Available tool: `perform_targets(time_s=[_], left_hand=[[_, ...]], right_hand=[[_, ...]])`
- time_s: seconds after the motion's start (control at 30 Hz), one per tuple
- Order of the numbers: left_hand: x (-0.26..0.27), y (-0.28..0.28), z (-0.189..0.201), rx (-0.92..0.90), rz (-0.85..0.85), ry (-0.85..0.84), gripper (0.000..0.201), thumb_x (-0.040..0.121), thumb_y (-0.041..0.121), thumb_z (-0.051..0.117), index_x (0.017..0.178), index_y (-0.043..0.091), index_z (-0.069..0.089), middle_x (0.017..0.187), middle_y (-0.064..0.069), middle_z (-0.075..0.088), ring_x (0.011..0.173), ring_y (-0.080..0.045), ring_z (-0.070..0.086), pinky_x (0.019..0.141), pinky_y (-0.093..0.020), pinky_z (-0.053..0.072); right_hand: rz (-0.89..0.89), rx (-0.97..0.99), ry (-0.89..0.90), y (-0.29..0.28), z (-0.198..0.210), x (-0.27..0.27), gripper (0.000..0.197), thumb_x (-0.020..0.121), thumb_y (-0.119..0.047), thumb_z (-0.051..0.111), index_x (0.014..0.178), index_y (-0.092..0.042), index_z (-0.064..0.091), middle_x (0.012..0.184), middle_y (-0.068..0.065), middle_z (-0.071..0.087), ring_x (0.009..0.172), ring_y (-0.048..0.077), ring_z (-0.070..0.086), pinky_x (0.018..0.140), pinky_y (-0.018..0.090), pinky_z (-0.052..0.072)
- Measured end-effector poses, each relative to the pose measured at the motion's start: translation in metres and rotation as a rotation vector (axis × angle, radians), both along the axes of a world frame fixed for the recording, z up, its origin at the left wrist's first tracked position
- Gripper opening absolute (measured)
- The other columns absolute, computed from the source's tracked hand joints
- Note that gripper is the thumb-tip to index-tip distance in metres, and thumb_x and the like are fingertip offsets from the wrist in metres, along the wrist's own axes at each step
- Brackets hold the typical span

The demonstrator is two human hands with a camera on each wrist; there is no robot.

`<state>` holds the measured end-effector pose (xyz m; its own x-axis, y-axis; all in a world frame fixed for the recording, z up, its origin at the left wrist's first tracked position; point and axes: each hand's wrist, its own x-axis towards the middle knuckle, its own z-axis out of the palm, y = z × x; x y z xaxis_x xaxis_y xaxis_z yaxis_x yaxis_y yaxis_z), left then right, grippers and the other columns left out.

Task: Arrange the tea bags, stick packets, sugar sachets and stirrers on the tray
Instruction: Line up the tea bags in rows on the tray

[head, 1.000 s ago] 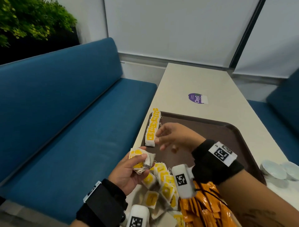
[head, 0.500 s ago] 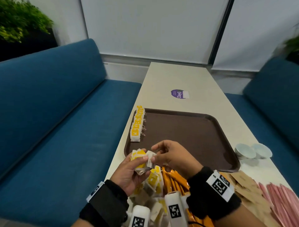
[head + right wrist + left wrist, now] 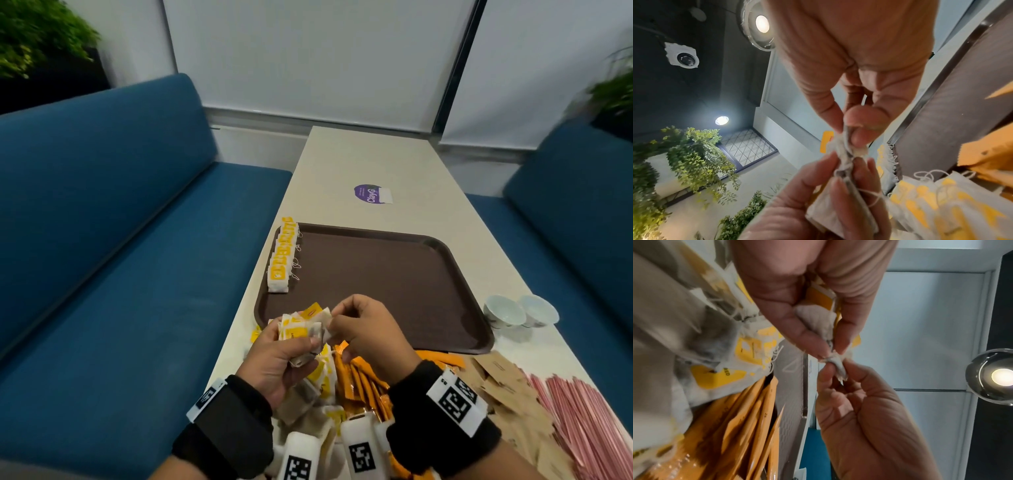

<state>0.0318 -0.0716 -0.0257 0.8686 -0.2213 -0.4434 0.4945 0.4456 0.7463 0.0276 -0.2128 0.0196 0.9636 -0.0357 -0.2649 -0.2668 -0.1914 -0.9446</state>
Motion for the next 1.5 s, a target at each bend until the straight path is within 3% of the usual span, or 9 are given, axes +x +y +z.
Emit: perform_targets(time_s=[0.53,0.8,0.93,1.07,1.13,1.2,1.33,1.43,1.5], left_hand=[[0.004,0.035,0.004,-0.056,0.036,-0.028,0.029,0.083,-0.009,0.056,0.099,0.014,0.060,0.070,-0.008,0.065,0.051,-0.014,0.061,0.040,-0.019,0.048],[0.012,0.055,0.001,-0.051,0.094,0.004,0.026,0.083,-0.008,0.057,0.098,0.013,0.061,0.071,-0.006,0.063,0.048,-0.012,0.062,0.038,-0.019,0.048],[0.016,0.062,-0.002,-0.071,0.105,0.023,0.026,0.083,-0.008,0.057,0.098,0.013,0.061,0.073,-0.009,0.060,0.052,-0.014,0.061,0.039,-0.019,0.048],[0.020,0.068,-0.004,-0.085,0.120,0.030,0.027,0.084,-0.009,0.055,0.100,0.011,0.060,0.075,-0.012,0.058,0.056,-0.017,0.060,0.039,-0.019,0.048],[0.021,0.071,-0.005,-0.088,0.121,0.029,0.027,0.084,-0.010,0.055,0.101,0.010,0.060,0.076,-0.012,0.058,0.056,-0.017,0.060,0.039,-0.020,0.049],[0.022,0.074,-0.005,-0.094,0.113,0.030,0.027,0.084,-0.009,0.055,0.101,0.011,0.060,0.078,-0.012,0.058,0.058,-0.017,0.060,0.038,-0.021,0.049],[0.026,0.081,-0.005,-0.112,0.095,0.025,0.028,0.083,-0.010,0.055,0.103,0.010,0.059,0.069,-0.011,0.063,0.055,-0.017,0.062,0.039,-0.021,0.050],[0.029,0.084,-0.006,-0.104,0.091,0.023,0.029,0.082,-0.009,0.057,0.104,0.010,0.059,0.066,-0.011,0.062,0.054,-0.017,0.063,0.039,-0.022,0.050],[0.030,0.084,-0.008,-0.102,0.091,0.024,0.030,0.081,-0.010,0.057,0.105,0.009,0.059,0.068,-0.011,0.061,0.054,-0.017,0.063,0.040,-0.022,0.050]], right_hand=[[0.164,0.183,-0.098,0.026,-0.005,0.009,0.047,0.084,0.016,0.053,0.108,-0.024,0.061,0.085,0.006,0.064,0.061,0.022,0.064,0.042,0.028,0.050],[0.033,-0.075,-0.205,0.034,-0.005,0.043,0.011,0.087,-0.008,0.063,0.085,-0.012,0.073,0.074,-0.001,0.068,0.056,-0.004,0.058,0.055,0.014,0.046],[-0.062,-0.190,-0.214,0.039,-0.010,0.080,0.014,0.086,-0.006,0.065,0.096,-0.015,0.068,0.088,0.001,0.066,0.079,0.011,0.061,0.071,0.023,0.049],[-0.057,-0.259,-0.069,0.051,-0.024,0.117,0.050,0.080,-0.005,0.072,0.125,-0.011,0.050,0.104,0.011,0.063,0.097,0.021,0.063,0.088,0.032,0.052],[0.027,-0.409,0.024,0.056,-0.033,0.134,0.029,0.079,-0.008,0.073,0.105,-0.013,0.060,0.110,0.010,0.063,0.103,0.023,0.062,0.094,0.036,0.051],[0.129,-0.509,0.117,0.059,-0.039,0.146,0.014,0.080,-0.008,0.070,0.081,-0.018,0.060,0.091,0.007,0.063,0.082,0.019,0.062,0.083,0.033,0.055],[0.250,-0.626,0.241,0.066,-0.038,0.160,0.034,0.086,-0.009,0.063,0.119,0.000,0.060,0.080,0.002,0.059,0.067,0.012,0.059,0.050,0.015,0.048],[0.237,-0.820,0.271,0.073,-0.032,0.164,0.042,0.093,-0.027,0.058,0.129,-0.005,0.056,0.123,0.007,0.059,0.112,0.021,0.058,0.093,0.024,0.046],[0.238,-0.842,0.276,0.075,-0.034,0.170,0.042,0.093,-0.030,0.058,0.126,-0.005,0.058,0.126,0.007,0.059,0.115,0.021,0.056,0.101,0.027,0.042]])
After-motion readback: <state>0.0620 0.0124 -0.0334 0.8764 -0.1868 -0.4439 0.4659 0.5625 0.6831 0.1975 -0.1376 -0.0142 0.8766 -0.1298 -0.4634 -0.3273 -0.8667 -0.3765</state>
